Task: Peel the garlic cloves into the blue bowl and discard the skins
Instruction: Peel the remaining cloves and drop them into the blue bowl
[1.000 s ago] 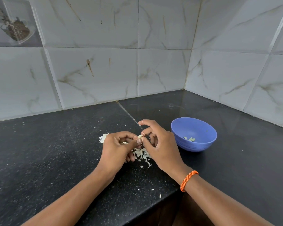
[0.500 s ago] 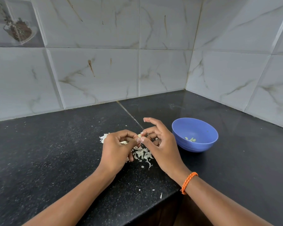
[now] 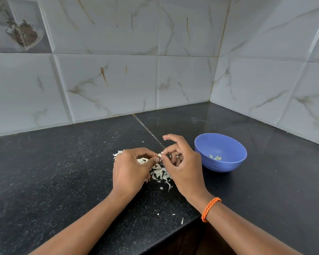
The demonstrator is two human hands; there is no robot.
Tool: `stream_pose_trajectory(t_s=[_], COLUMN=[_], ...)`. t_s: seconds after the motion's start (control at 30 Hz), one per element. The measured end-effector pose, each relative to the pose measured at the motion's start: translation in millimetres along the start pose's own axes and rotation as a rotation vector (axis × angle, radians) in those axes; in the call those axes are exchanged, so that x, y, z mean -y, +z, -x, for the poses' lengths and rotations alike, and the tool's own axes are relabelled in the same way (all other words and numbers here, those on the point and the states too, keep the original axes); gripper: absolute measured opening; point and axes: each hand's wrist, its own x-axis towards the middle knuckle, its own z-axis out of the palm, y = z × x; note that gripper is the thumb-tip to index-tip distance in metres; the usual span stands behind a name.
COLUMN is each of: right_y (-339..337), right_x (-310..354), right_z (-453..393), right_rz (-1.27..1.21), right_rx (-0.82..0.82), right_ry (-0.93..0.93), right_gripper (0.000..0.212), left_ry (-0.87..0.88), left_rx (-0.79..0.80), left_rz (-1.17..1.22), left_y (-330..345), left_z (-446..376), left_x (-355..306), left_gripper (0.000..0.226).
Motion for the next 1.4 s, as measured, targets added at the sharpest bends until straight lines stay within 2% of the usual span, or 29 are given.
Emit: stream_pose_trajectory(t_s=[0.17, 0.3, 0.53, 0.63, 0.73, 0.83, 1.13, 1.4], right_y=[0.3, 0.6, 0.3, 0.6, 1.3, 1.7, -0.6, -0.9], right_x=[-1.2, 0.7, 4.1, 4.8, 3.7, 3.7, 4.7, 1.5], right_z=[0.6, 0.8, 0.9, 1.4, 1.2, 1.6, 0.7, 0.3], right_rz=[0.14, 0.222, 0.219, 0.201, 0.199, 0.183, 0.059, -0.002], right_rx=[-0.034, -0.057, -0.051, -0.055, -0.061, -0.059, -0.05, -0.023], right_ry=[-0.047, -0.056, -0.073, -0.059, -0.043, -0.032, -0.006, 0.031], right_gripper=[0.056, 0.056, 0.053, 0.044, 0.035, 0.037, 0.033, 0.028], left_ry=[0.0, -0.032, -0.101, -0.127, -0.131, -0.128, -0.061, 0.002], left_rx=[0.049, 0.087, 0.144, 0.165, 0.182, 0.2, 0.194, 0.082], left_rz=[0.091, 0.18, 0.359, 0.421, 0.445, 0.464, 0.34, 0.159], left_y=[1.6, 3.6, 4.5, 5.0, 4.8, 3.0, 5.0, 5.2], left_z=[0.9, 0.3, -0.3, -1.0, -1.4, -1.1, -1.9, -3.0], left_x=[-1.6, -2.0, -1.1, 0.4, 2.1, 1.9, 3.4, 6.0], left_gripper=[0.022, 0.01, 0.008, 0.009, 0.011, 0.014, 0.012, 0.017])
